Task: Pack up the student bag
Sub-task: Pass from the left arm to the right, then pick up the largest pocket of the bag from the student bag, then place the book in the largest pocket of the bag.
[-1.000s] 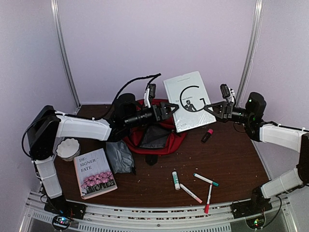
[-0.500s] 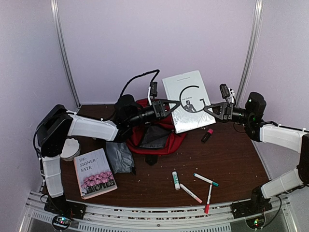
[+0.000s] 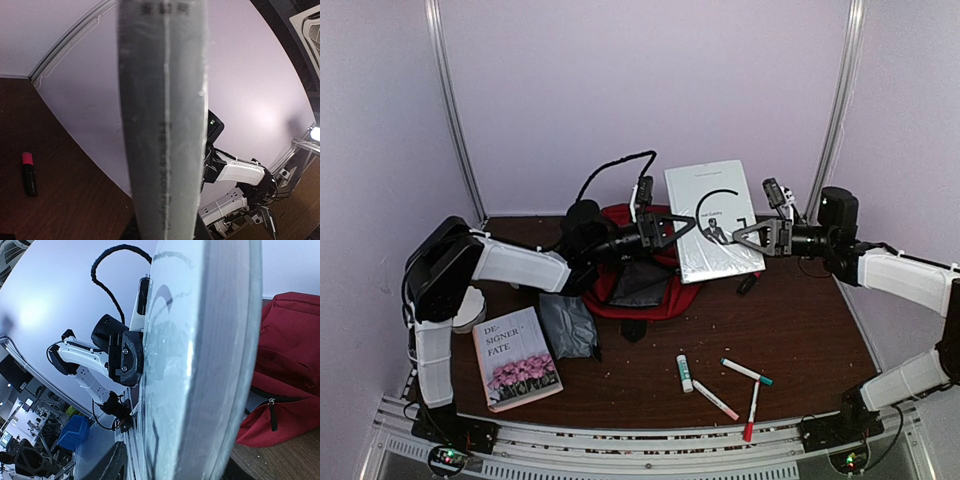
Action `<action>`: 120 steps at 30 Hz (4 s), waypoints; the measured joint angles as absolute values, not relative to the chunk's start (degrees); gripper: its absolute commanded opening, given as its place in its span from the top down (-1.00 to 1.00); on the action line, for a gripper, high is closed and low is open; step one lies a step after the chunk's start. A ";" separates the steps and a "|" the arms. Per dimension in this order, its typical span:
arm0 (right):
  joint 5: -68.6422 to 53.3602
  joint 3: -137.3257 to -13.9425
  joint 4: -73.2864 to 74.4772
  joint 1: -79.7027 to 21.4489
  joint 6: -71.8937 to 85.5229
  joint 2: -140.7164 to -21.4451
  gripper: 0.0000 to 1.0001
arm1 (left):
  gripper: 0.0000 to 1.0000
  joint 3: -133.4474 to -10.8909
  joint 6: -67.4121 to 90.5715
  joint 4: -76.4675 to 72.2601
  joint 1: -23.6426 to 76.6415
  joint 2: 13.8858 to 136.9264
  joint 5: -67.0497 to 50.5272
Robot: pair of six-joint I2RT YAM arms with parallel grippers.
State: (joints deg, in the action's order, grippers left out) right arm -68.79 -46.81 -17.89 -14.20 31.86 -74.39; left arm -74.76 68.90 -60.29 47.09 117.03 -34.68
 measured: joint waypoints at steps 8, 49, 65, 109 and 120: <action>-70.30 -47.90 -15.59 -15.00 30.65 -76.23 0.76 | 1.00 -74.76 69.65 -59.90 46.59 117.03 -36.18; -66.98 -46.28 -14.72 -13.19 33.32 -76.36 1.00 | -0.31 -72.75 -1.30 21.08 46.63 103.42 3.70; -61.65 -45.58 -7.94 -13.15 32.86 -69.82 1.00 | 1.00 -77.93 -6.66 14.55 46.81 110.80 15.59; -57.56 -52.36 -17.67 -36.71 70.35 -100.09 1.00 | 1.00 -105.69 -3.88 20.80 48.58 112.01 9.72; -56.03 -53.69 -27.57 -34.06 76.62 -105.08 1.00 | 1.00 -105.65 -3.33 21.15 49.43 111.96 8.27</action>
State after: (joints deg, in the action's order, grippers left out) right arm -56.03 -53.69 -27.57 -34.06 76.62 -105.08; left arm -105.65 -3.33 21.15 49.43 111.96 8.27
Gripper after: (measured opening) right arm 0.192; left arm 0.008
